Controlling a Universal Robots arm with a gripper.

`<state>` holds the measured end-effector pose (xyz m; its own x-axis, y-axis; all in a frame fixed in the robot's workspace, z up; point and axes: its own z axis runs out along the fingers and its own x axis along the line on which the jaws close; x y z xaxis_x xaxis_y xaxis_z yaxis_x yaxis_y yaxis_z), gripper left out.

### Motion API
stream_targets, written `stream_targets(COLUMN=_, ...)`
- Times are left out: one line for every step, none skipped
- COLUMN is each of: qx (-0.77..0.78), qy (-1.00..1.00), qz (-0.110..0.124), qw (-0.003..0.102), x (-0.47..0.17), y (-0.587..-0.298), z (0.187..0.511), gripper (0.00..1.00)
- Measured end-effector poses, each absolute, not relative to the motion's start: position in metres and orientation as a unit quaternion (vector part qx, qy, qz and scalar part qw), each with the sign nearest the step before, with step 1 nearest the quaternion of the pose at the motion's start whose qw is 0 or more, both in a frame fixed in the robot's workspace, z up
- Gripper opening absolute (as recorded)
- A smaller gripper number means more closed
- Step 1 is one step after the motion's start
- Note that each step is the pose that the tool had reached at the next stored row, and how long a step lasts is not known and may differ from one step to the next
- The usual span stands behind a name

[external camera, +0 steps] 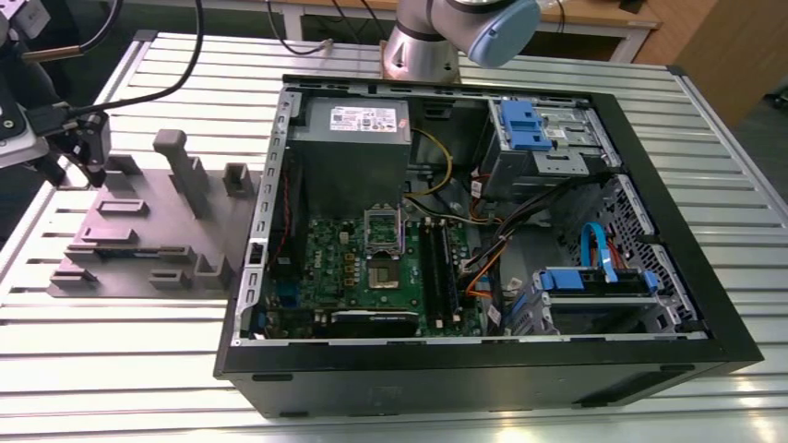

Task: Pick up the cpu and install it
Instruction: 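Pick up the cpu and move it towards the insertion slot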

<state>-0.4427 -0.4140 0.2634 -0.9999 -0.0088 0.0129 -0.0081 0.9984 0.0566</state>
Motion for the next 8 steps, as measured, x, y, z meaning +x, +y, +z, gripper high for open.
stream_targets(qx=0.004, qy=-1.0, qz=-0.028, qw=0.007, x=-0.4427, y=-0.414, z=0.2636, gripper=0.47)
stream_targets(qx=0.004, qy=-1.0, qz=-0.028, qw=0.007, x=-0.4427, y=-0.414, z=0.264, gripper=0.47)
stream_targets(qx=0.004, qy=-1.0, qz=-0.028, qw=0.007, x=-0.4427, y=-0.414, z=0.2643, gripper=0.47)
stream_targets(qx=0.004, qy=-1.0, qz=-0.028, qw=0.007, x=-0.4428, y=-0.414, z=0.2647, gripper=0.47)
stream_targets(qx=0.004, qy=-1.0, qz=-0.028, qw=0.007, x=-0.4427, y=-0.414, z=0.2649, gripper=0.47)
stream_targets(qx=0.004, qy=-1.0, qz=-0.028, qw=0.006, x=-0.4427, y=-0.414, z=0.2652, gripper=0.47)
stream_targets(qx=0.004, qy=-1.0, qz=-0.028, qw=0.007, x=-0.4427, y=-0.414, z=0.2655, gripper=0.47)
stream_targets(qx=0.004, qy=-1.0, qz=-0.028, qw=0.007, x=-0.4427, y=-0.414, z=0.2658, gripper=0.47)
